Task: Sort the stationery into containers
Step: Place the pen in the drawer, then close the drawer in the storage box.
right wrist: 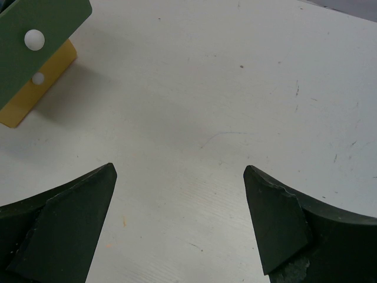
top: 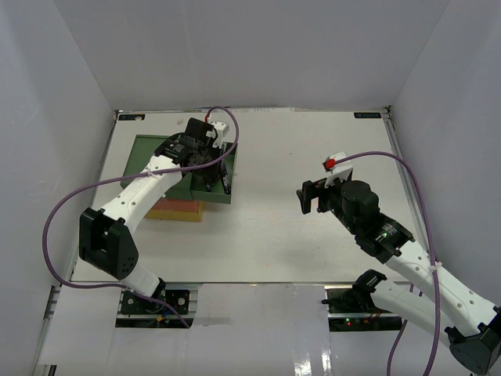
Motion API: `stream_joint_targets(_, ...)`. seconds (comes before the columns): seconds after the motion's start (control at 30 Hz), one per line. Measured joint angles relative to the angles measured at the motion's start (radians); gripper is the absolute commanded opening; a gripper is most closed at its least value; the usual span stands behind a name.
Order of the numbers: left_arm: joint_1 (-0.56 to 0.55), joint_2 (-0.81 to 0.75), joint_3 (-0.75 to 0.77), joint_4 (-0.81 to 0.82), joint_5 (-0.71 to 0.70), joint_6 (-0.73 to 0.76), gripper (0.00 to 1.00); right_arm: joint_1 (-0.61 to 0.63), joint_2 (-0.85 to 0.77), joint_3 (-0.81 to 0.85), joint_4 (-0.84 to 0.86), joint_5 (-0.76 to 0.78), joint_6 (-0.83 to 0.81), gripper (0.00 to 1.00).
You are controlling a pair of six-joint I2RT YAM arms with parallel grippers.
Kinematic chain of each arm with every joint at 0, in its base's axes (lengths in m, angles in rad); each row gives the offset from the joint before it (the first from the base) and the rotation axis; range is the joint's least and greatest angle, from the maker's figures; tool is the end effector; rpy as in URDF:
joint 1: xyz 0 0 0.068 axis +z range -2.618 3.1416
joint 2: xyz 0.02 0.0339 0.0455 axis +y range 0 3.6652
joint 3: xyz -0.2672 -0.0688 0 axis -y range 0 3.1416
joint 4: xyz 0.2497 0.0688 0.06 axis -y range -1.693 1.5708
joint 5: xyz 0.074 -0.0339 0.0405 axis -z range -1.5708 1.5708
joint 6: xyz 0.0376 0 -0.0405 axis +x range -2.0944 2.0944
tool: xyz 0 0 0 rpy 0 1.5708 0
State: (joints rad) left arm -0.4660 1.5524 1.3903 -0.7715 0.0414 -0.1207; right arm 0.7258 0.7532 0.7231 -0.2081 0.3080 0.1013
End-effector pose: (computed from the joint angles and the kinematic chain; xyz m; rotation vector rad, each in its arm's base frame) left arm 0.3009 -0.1531 0.3099 0.4513 2.4872 -0.2912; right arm 0.1446 0.1131 0.3228 -0.3430 1.7756 0.3120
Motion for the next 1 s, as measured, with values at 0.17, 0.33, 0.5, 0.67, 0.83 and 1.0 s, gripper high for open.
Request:
stream_joint_targets(0.17,0.0,0.0,0.0,0.0,0.0,0.0,0.34,0.0,0.0,0.0,0.0,0.0,0.0,0.95)
stream_joint_targets(0.33,0.0,0.0,0.0,0.0,0.0,0.0,0.34,0.0,0.0,0.0,0.0,0.0,0.0,0.95)
stream_joint_targets(0.5,0.0,0.0,0.012,-0.006,0.0,0.0,0.4,0.0,0.0,0.0,0.0,0.0,0.0,0.95)
stream_joint_targets(0.67,0.0,-0.002,0.063,-0.007,0.001,-0.006,0.47,0.0,0.001,0.0,0.0,-0.009,0.0,0.95)
stream_joint_targets(0.83,0.0,-0.011,0.146,-0.005,0.005,-0.011,0.57,0.0,0.014,0.0,0.003,-0.051,-0.005,0.96)
stream_joint_targets(1.0,0.0,-0.022,0.207,0.021,-0.003,-0.017,0.7,0.0,0.064,0.017,0.032,-0.148,-0.032,0.98)
